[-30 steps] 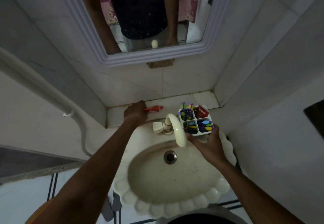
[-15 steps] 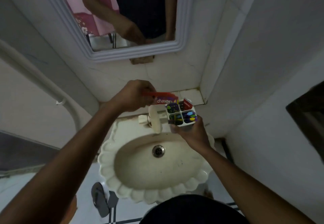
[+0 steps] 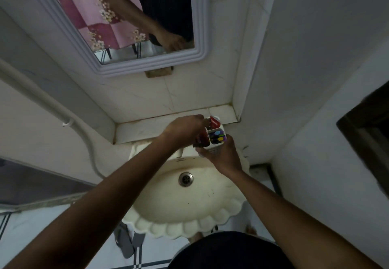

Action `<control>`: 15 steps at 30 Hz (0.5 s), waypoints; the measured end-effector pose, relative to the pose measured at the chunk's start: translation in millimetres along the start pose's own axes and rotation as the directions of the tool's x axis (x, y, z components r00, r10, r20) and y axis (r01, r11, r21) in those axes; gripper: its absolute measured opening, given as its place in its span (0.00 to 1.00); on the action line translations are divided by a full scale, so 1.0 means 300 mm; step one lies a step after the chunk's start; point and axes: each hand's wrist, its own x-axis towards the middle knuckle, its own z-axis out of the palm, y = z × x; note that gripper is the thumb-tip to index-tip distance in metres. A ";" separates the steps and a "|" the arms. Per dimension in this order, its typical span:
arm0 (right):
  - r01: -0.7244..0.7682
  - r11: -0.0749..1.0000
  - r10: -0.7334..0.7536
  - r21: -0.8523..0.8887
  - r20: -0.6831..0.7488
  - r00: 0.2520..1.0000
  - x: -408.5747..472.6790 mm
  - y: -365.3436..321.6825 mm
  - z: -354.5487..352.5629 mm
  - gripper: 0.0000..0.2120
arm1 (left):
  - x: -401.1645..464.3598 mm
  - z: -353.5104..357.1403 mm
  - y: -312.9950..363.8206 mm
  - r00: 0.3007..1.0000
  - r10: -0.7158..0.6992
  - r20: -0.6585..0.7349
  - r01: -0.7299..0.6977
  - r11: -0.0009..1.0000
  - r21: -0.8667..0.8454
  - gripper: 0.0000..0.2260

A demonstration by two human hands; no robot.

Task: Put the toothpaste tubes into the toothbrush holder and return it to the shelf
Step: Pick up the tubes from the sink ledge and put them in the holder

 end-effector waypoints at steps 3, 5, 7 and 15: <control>-0.004 1.000 0.004 0.023 0.003 1.000 -0.001 0.004 0.004 0.59 | -0.003 0.009 -0.008 0.991 -0.114 -0.068 0.108 0.990 -0.087 0.13; 0.000 0.999 -0.001 0.040 0.016 1.000 -0.007 0.007 0.006 0.64 | -0.008 0.014 -0.031 0.981 -0.177 -0.078 0.171 0.982 -0.082 0.09; 0.009 0.999 -0.010 0.045 0.016 1.000 -0.014 0.004 0.015 0.67 | -0.019 0.023 -0.053 0.977 -0.201 -0.068 0.190 0.972 -0.139 0.09; 0.045 0.986 -0.015 0.158 -0.186 0.982 -0.018 -0.029 0.084 0.58 | -0.075 0.074 -0.095 0.920 -0.362 -0.152 0.184 0.740 -0.647 0.08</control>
